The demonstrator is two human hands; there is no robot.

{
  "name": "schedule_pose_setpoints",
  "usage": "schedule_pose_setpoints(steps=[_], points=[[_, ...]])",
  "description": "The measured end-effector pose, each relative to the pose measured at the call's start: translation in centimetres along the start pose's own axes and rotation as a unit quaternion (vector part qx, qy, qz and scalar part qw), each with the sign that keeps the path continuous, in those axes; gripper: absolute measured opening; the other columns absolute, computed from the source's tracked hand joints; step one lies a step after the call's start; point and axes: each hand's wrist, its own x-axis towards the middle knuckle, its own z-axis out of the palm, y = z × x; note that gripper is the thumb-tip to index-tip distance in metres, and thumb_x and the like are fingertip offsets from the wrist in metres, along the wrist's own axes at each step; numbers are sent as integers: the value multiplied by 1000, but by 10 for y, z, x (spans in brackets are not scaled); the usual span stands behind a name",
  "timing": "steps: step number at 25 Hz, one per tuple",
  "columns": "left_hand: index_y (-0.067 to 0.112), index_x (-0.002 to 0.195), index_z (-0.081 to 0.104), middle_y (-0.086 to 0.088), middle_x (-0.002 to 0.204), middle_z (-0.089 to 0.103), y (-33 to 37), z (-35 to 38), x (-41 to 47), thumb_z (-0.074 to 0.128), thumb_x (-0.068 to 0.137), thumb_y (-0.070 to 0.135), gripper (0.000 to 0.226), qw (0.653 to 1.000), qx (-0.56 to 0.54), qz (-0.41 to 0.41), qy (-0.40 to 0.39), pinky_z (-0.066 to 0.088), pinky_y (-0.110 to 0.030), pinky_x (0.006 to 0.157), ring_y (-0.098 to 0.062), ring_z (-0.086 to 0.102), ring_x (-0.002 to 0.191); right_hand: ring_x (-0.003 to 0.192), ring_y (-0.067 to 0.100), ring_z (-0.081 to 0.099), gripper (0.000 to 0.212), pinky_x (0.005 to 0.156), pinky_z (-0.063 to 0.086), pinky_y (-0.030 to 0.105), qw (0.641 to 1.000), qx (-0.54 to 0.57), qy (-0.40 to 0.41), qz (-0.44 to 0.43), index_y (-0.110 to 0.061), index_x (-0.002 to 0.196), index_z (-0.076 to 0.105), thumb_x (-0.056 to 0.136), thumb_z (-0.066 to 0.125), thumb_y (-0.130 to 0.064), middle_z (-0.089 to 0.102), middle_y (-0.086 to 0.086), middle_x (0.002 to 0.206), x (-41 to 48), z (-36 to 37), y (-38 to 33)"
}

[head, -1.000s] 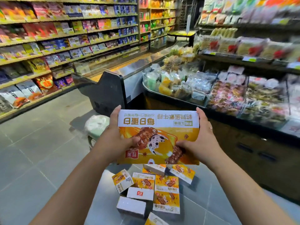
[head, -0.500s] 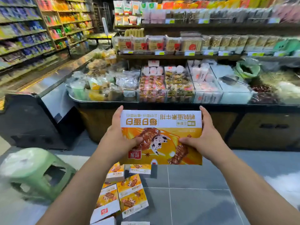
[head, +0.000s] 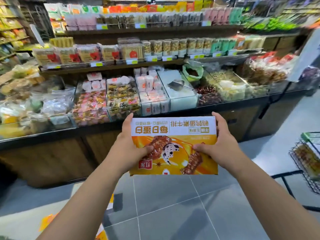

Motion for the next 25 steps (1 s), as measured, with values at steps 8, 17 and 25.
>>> schedule_pose_setpoints(steps=[8, 17, 25], points=[[43, 149, -1, 10, 127, 49, 124, 146, 85, 82, 76, 26, 112, 993, 11, 71, -97, 49, -35, 95, -18, 57, 109, 114, 21, 55, 108, 98, 49, 47, 994, 19, 86, 69, -45, 144, 14, 69, 86, -15, 48, -1, 135, 62, -145, 88], [41, 150, 5, 14, 122, 48, 224, 302, 227, 82, 74, 23, 110, 960, 12, 159, -229, 41, -30, 96, -14, 53, 111, 104, 17, 58, 105, 89, 48, 35, 962, 20, 228, 152, -42, 144, 18, 69, 85, -11, 56, -9, 117, 155, -252, 174], [41, 150, 2, 11, 116, 59, 325, 434, 324, 82, 75, 20, 112, 906, 27, 229, -355, 49, -44, 97, -19, 61, 109, 111, 22, 56, 105, 99, 46, 44, 903, 11, 360, 233, -46, 141, 16, 65, 85, -22, 56, -5, 126, 220, -334, 243]])
